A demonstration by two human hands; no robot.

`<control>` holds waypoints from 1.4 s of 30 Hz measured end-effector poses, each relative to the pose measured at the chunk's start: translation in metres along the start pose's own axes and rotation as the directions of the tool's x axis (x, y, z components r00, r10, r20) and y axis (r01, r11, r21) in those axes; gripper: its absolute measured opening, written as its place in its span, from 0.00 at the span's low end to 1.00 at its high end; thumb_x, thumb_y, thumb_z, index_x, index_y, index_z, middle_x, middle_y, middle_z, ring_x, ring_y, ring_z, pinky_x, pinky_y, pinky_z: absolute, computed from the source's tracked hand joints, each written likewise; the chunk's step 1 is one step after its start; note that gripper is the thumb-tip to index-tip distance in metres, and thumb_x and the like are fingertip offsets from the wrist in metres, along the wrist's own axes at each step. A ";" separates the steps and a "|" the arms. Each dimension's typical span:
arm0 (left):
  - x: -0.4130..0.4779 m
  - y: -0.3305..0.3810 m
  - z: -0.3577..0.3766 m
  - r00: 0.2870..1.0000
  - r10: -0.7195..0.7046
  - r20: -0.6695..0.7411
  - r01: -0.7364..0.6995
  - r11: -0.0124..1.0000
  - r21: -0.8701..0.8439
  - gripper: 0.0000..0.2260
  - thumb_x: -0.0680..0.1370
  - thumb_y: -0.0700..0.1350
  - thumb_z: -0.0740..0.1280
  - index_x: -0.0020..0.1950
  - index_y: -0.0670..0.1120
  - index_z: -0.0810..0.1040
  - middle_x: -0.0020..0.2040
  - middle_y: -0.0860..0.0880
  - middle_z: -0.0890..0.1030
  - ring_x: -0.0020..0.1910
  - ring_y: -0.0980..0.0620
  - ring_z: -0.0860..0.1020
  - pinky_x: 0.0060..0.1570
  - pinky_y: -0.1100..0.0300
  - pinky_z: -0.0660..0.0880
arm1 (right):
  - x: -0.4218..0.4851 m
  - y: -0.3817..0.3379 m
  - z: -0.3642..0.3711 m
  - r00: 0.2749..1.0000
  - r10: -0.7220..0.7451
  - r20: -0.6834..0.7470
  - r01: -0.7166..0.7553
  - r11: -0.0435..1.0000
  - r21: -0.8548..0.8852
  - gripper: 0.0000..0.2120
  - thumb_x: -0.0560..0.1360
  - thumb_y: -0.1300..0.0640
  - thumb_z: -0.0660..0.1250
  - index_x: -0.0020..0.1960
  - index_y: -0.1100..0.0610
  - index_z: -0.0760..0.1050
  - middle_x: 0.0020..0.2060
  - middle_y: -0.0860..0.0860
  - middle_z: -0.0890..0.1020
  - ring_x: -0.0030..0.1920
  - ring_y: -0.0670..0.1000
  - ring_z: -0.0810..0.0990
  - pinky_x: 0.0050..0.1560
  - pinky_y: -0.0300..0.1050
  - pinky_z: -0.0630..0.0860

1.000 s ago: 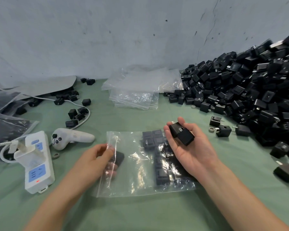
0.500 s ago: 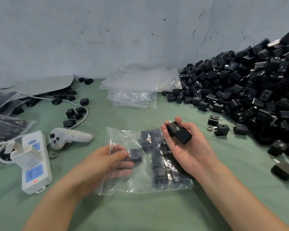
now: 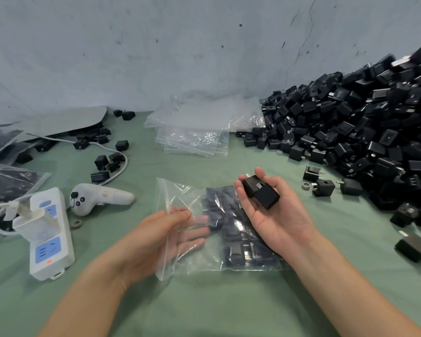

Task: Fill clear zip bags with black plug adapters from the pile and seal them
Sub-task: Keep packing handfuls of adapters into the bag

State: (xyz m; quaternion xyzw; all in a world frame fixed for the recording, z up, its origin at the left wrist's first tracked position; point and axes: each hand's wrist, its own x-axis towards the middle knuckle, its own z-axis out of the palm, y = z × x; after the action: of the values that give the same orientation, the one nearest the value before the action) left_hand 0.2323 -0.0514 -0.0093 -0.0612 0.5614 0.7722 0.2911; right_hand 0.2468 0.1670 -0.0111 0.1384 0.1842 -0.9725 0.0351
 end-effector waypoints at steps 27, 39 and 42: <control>-0.021 -0.007 0.042 0.650 0.749 0.129 -0.537 0.333 0.775 0.06 0.80 0.53 0.64 0.56 0.59 0.76 0.47 0.63 0.80 0.43 0.59 0.79 0.39 0.73 0.71 | -0.016 0.017 0.010 0.944 0.107 0.312 0.048 0.892 -0.450 0.13 0.73 0.68 0.63 0.55 0.58 0.75 0.62 0.57 0.82 0.60 0.60 0.82 0.58 0.54 0.81; -0.030 0.002 0.008 0.756 0.650 0.072 -0.514 0.522 0.681 0.12 0.78 0.45 0.71 0.56 0.61 0.77 0.45 0.53 0.84 0.37 0.55 0.81 0.39 0.67 0.75 | -0.021 0.019 0.011 0.916 0.166 0.366 0.134 0.732 -0.668 0.20 0.78 0.70 0.63 0.63 0.51 0.81 0.61 0.52 0.83 0.61 0.55 0.82 0.60 0.45 0.79; -0.038 0.020 -0.039 0.650 0.730 -0.210 -0.321 0.515 0.795 0.11 0.78 0.43 0.69 0.53 0.60 0.74 0.42 0.52 0.84 0.37 0.58 0.81 0.37 0.62 0.74 | -0.018 0.015 0.010 0.955 -0.012 0.297 0.224 0.686 -0.693 0.15 0.80 0.69 0.63 0.59 0.55 0.82 0.56 0.56 0.85 0.54 0.56 0.85 0.55 0.47 0.82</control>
State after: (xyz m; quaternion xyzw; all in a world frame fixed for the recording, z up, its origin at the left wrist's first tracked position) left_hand 0.2438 -0.1045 0.0095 0.0274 0.8533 0.5030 -0.1346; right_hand 0.2635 0.1497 -0.0017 -0.0317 0.5518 -0.8320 0.0480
